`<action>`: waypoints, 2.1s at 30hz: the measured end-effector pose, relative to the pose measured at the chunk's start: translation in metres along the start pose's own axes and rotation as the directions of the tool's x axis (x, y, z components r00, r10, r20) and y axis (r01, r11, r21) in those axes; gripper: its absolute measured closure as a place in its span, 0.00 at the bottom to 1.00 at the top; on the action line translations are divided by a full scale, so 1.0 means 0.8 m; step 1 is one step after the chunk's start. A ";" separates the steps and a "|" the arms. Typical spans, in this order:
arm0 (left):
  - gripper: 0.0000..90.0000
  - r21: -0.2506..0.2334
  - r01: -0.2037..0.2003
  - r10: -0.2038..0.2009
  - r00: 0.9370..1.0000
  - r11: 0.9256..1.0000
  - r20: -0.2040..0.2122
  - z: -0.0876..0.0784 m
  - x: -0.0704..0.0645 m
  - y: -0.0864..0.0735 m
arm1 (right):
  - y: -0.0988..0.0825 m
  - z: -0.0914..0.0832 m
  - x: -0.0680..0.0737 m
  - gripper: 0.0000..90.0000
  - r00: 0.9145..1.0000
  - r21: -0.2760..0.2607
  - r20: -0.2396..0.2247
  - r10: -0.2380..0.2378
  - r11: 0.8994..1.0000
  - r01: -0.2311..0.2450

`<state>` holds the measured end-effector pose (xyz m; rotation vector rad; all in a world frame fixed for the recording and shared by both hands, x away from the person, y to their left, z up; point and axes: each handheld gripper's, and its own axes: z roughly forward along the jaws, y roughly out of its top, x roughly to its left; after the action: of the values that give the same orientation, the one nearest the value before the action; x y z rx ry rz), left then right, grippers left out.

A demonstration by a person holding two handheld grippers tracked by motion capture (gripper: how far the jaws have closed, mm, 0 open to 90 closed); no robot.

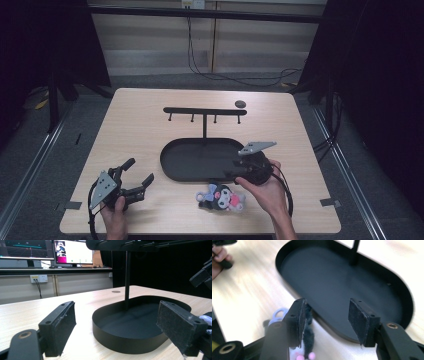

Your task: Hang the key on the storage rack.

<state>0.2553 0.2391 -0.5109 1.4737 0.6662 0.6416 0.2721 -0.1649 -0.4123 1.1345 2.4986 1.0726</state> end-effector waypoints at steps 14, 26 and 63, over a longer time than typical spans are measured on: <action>0.17 0.001 0.000 0.000 1.000 1.000 0.000 0.000 0.000 0.000 | 0.034 0.034 0.024 0.66 0.986 0.183 -0.138 -0.098 0.976 0.123; 0.17 0.001 0.000 0.000 1.000 1.000 0.000 0.000 0.000 0.000 | 0.055 0.058 0.037 0.75 0.964 0.325 -0.214 -0.158 0.919 0.223; 0.17 0.006 -0.006 0.006 1.000 1.000 0.001 -0.001 0.000 0.000 | 0.072 0.135 0.064 0.78 0.903 0.552 -0.339 -0.263 0.722 0.417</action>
<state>0.2551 0.2396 -0.5108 1.4822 0.6634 0.6439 0.3177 -0.0447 -0.4448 0.6084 3.2076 0.2887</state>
